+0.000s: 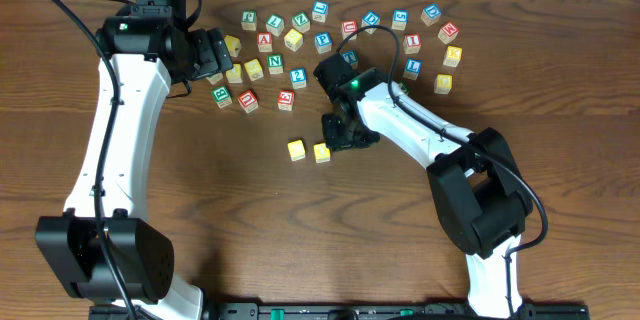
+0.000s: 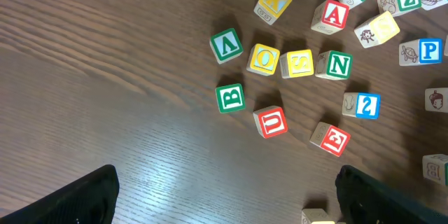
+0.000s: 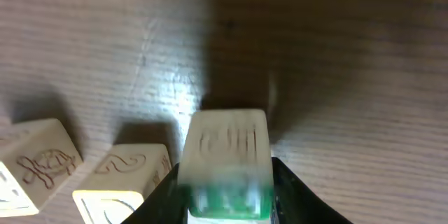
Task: Spell out CORL
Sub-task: 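Carry the green R block to the right of the O block, then lower the R block onto the table and open the right gripper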
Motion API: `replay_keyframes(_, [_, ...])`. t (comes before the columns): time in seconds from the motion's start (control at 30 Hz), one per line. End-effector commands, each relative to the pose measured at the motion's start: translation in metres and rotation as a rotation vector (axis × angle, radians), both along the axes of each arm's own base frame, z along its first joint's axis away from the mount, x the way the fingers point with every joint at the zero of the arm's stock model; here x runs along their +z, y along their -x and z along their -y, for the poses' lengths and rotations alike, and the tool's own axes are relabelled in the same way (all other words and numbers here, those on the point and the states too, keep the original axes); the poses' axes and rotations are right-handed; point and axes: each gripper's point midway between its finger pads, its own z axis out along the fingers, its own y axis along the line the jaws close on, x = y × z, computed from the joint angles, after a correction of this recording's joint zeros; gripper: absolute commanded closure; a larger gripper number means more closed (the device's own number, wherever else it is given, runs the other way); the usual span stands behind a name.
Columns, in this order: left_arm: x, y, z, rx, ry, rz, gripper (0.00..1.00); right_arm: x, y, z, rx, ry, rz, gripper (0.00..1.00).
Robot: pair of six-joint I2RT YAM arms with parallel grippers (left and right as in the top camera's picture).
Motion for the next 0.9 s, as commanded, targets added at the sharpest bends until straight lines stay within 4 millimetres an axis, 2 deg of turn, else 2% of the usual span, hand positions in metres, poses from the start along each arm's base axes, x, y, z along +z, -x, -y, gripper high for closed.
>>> replay_keyframes(0.0, [-0.001,0.002,0.000,0.002,-0.004,-0.005,0.02,-0.006,0.004,0.001,-0.022,0.018,-0.009,0.67])
replay_keyframes(0.4, [-0.001,0.002,0.000,0.002,-0.004,-0.005,0.02,-0.006,0.004,0.001,-0.022,0.019,-0.011,0.66])
replay_keyframes(0.73, [-0.001,0.001,0.000,0.002,-0.004,-0.002,0.02,-0.004,-0.011,-0.003,-0.031,-0.009,0.041,0.64])
replay_keyframes(0.87, [-0.001,0.001,0.000,0.002,-0.004,-0.001,0.02,-0.004,-0.011,-0.003,-0.031,-0.009,0.042,0.71])
